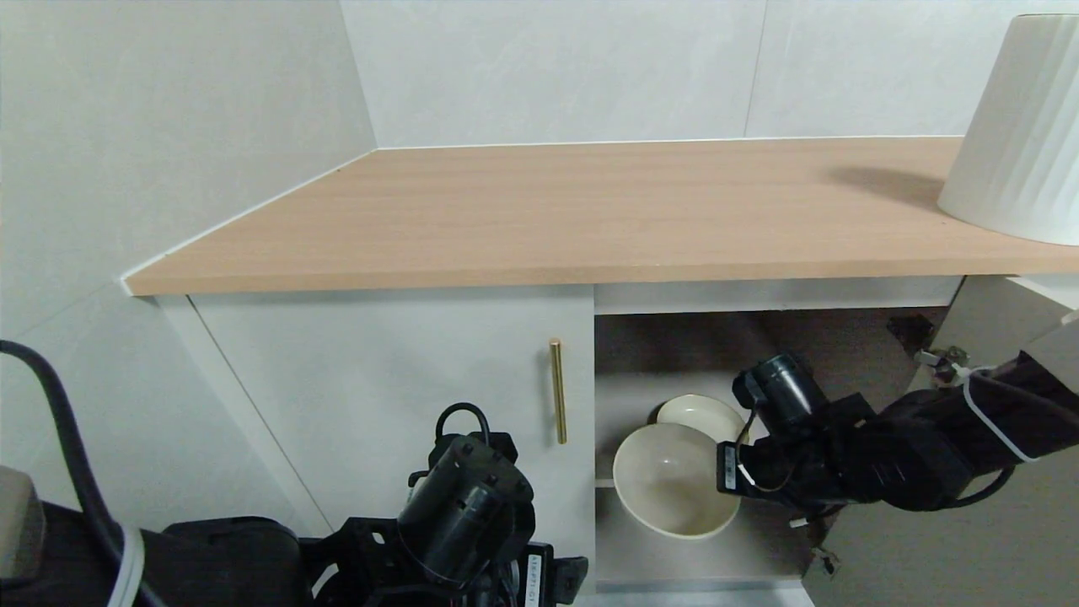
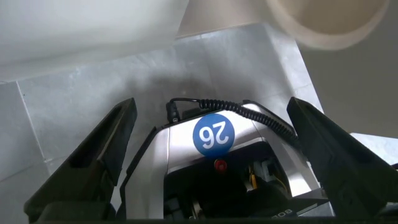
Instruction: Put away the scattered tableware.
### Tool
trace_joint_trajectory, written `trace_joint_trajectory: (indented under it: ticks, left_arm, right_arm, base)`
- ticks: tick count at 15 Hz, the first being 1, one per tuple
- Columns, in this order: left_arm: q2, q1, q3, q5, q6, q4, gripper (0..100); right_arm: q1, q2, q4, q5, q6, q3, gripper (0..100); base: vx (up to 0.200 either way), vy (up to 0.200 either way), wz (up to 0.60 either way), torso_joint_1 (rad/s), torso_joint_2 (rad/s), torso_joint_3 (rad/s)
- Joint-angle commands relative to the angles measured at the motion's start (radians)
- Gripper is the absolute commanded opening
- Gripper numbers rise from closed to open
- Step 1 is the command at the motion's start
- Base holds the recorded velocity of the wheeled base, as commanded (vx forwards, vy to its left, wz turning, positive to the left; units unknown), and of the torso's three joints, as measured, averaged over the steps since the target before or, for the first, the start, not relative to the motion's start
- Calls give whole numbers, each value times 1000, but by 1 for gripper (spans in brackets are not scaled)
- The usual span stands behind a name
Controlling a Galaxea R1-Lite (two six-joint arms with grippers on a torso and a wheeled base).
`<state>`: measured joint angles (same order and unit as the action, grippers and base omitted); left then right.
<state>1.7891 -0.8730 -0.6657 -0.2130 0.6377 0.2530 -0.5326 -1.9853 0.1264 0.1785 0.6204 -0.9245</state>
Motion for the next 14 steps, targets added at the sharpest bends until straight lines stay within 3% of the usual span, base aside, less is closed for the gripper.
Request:
trace_joint_trajectory:
  ticks: [1,9,14]
  left_arm:
    - [-2,0,0,0,0,0,100]
    - [1,0,0,0,0,3,100]
    - [4,0,0,0,0,3,100]
  right_arm:
    - [34,-30,2,-1,42,-51,0]
    - [121,-116,110,9,139,-114,0]
    - [152,-164,116,70,163,-155,0]
  base:
    - [0,0,0,0,0,0]
    - [0,0,0,0,0,0]
    - [0,0,0,0,0,0]
